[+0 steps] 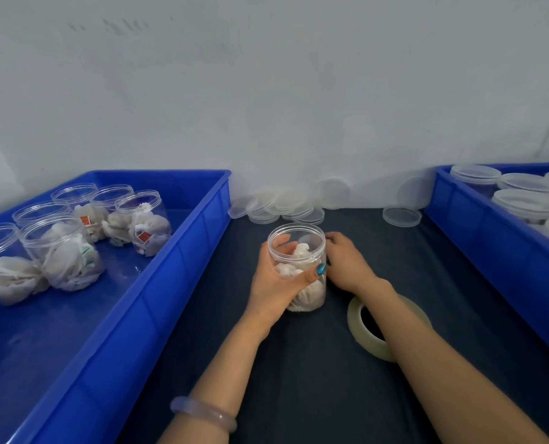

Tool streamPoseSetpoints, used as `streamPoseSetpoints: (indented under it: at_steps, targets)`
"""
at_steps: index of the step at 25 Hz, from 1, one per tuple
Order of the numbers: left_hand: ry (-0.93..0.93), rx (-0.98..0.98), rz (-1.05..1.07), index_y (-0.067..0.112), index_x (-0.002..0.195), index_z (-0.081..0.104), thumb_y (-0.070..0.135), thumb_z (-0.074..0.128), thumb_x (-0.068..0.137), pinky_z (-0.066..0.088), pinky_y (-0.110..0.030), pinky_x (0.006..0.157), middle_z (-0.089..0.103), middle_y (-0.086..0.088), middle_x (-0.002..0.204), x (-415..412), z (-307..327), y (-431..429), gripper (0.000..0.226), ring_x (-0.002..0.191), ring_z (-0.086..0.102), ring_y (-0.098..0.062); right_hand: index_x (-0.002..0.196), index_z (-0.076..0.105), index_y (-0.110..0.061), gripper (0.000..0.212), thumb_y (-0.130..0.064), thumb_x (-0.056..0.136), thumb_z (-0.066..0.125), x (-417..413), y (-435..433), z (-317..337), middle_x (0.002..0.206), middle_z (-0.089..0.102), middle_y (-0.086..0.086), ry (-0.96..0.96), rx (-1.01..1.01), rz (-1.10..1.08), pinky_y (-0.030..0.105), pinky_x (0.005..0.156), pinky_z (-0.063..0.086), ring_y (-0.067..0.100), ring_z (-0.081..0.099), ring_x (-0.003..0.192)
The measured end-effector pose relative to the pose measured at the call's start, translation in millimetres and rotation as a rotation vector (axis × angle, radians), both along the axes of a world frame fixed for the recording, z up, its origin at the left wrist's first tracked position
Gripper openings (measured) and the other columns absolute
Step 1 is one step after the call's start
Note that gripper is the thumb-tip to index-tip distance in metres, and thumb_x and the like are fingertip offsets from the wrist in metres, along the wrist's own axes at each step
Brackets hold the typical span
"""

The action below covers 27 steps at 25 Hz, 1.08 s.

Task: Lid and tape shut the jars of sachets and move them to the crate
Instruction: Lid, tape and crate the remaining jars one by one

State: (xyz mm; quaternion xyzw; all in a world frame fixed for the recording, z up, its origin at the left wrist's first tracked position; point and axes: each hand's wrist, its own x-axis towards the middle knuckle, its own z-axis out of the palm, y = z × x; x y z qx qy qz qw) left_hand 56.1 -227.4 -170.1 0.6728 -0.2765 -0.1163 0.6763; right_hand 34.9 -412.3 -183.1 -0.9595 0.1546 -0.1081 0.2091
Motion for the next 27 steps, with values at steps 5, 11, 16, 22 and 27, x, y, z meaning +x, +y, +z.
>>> streamPoseSetpoints:
  at_steps: [5, 11, 16, 22, 27]
  targets:
    - [-0.006, 0.044, -0.055, 0.036, 0.129, 0.049, 0.047, 0.087, 0.056, 0.047, -0.005, 0.080, 0.064, 0.017, 0.121, -1.9, 1.1, 2.6, 0.083, 0.106, 0.059, 0.012, 0.144, 0.045, -0.030, 0.048, -0.039, 0.097, 0.053, -5.2, -12.6, 3.8, 0.148, 0.043, 0.013, 0.132, -0.093, -0.101, 0.045, 0.111, 0.031, 0.041, 0.032, 0.137]
    - [-0.020, 0.043, -0.061, 0.035, 0.126, 0.049, 0.035, 0.092, 0.062, 0.046, -0.005, 0.079, 0.064, 0.014, 0.121, -3.9, -1.3, 1.8, 0.077, 0.106, 0.060, 0.010, 0.145, 0.040, -0.016, 0.062, -0.040, 0.092, 0.062, 16.0, 0.2, 9.1, 0.147, 0.043, 0.011, 0.062, -0.098, -0.121, 0.046, 0.106, 0.038, 0.034, 0.043, 0.132]
    - [-0.042, 0.050, -0.052, 0.039, 0.126, 0.046, 0.030, 0.090, 0.066, 0.046, -0.006, 0.080, 0.063, 0.013, 0.123, -4.1, -0.5, 1.8, 0.075, 0.109, 0.060, 0.006, 0.144, 0.048, -0.021, 0.052, -0.033, 0.095, 0.062, 13.1, -10.3, 6.4, 0.147, 0.047, 0.013, -0.049, 0.257, -0.126, 0.043, 0.110, 0.040, 0.031, 0.043, 0.135]
    - [-0.096, 0.062, -0.075, 0.046, 0.135, 0.038, 0.029, 0.087, 0.071, 0.049, -0.016, 0.094, 0.060, 0.013, 0.130, -7.8, 3.5, 3.4, 0.083, 0.117, 0.055, 0.009, 0.128, 0.061, -0.042, 0.045, -0.048, 0.084, 0.068, -39.9, 11.0, 60.7, 0.137, 0.061, -0.008, -0.546, 0.890, 0.108, 0.038, 0.112, 0.042, 0.010, 0.055, 0.128]
    - [-0.104, 0.041, -0.093, 0.050, 0.129, 0.040, 0.030, 0.089, 0.068, 0.047, -0.005, 0.080, 0.059, 0.029, 0.124, -11.9, 2.9, 2.8, 0.081, 0.114, 0.054, 0.014, 0.129, 0.064, -0.022, 0.050, -0.021, 0.081, 0.076, -80.1, 35.6, 67.0, 0.129, 0.066, -0.006, -0.461, 0.659, 0.293, 0.033, 0.101, 0.052, 0.010, 0.062, 0.119]
